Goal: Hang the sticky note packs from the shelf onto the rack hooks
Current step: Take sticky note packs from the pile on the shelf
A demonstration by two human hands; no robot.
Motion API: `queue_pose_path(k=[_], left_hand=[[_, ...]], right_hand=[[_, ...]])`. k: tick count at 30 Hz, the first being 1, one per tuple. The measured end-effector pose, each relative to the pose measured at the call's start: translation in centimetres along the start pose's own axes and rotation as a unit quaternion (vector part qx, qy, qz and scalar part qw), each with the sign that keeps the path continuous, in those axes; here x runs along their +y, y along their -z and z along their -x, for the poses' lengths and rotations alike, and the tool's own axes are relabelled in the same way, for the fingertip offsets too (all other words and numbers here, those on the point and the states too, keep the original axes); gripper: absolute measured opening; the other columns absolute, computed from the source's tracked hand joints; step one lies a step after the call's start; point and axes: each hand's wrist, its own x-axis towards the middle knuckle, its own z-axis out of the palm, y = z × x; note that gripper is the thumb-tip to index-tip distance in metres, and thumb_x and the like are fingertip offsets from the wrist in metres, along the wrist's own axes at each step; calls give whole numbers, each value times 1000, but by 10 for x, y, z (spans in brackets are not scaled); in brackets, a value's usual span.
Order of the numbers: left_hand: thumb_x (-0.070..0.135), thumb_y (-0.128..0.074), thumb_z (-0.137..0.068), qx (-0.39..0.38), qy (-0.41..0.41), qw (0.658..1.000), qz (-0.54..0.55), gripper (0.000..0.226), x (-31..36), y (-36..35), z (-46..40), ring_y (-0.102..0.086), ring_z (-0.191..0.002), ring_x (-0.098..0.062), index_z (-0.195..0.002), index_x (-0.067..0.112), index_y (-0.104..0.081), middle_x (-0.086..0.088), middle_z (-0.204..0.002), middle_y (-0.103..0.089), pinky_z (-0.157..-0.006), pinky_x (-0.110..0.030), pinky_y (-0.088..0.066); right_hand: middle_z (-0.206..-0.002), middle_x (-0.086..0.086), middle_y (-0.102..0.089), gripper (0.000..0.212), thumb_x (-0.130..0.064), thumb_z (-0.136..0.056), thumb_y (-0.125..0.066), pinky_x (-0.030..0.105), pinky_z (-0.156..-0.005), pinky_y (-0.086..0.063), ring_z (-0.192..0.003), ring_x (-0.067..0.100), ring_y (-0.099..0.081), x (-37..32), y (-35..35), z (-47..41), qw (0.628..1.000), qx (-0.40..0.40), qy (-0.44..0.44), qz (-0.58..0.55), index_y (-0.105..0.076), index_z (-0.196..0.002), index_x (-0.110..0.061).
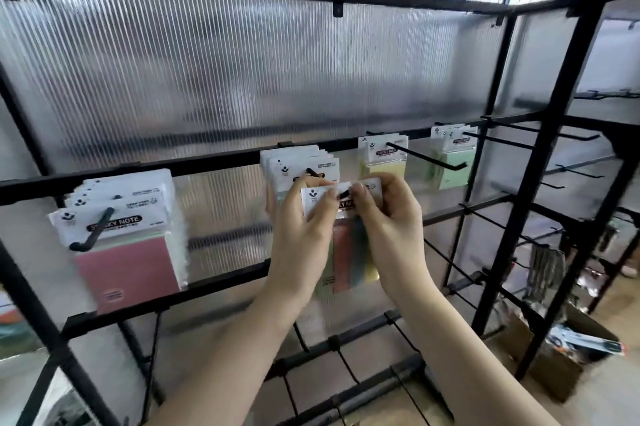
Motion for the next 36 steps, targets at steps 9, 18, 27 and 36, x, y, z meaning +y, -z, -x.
queue_pose_path(k=[9,18,27,36], left_hand=[[52,-57,-84,125,-80,978,-147,56,-33,6,-4,-49,-111,-13,-120,11,-49,-3,-118,-51,-97,-24,-40],[65,-48,-77,161,-35,967,-194,75,-56,14,-22,-43,-121,-7,-133,15,-41,5,-130,-47,-87,1,-28],[79,-39,-76,139,50,972,-182,61,-67,18,-15,-53,-88,13,-108,28,-47,18,-98,-56,-69,0,-39],[33,-42,-99,124,154,937,-289,31,-82,48,54,-55,-114,-18,-117,12,-57,7,-110,-58,-86,-24,-39]], right_hand=[[-97,-4,-58,26,-22,-87,-66,9,-73,-44,-84,-7,-57,29,-10,-16,998,-28,-24,-50,-52,-108,-19],[-117,4,-60,60,-49,-81,-56,10,-82,-45,-106,11,-58,60,-9,-32,991,-85,-106,-12,-49,-125,-9],[-98,-5,-59,30,-46,-97,-40,13,-74,-45,-90,5,-56,77,-12,-31,980,-116,-160,-21,-50,-106,-20],[-100,1,-62,32,-36,-103,-35,35,-83,-47,-92,17,-56,126,-1,21,928,-231,-270,112,-58,-108,-14]])
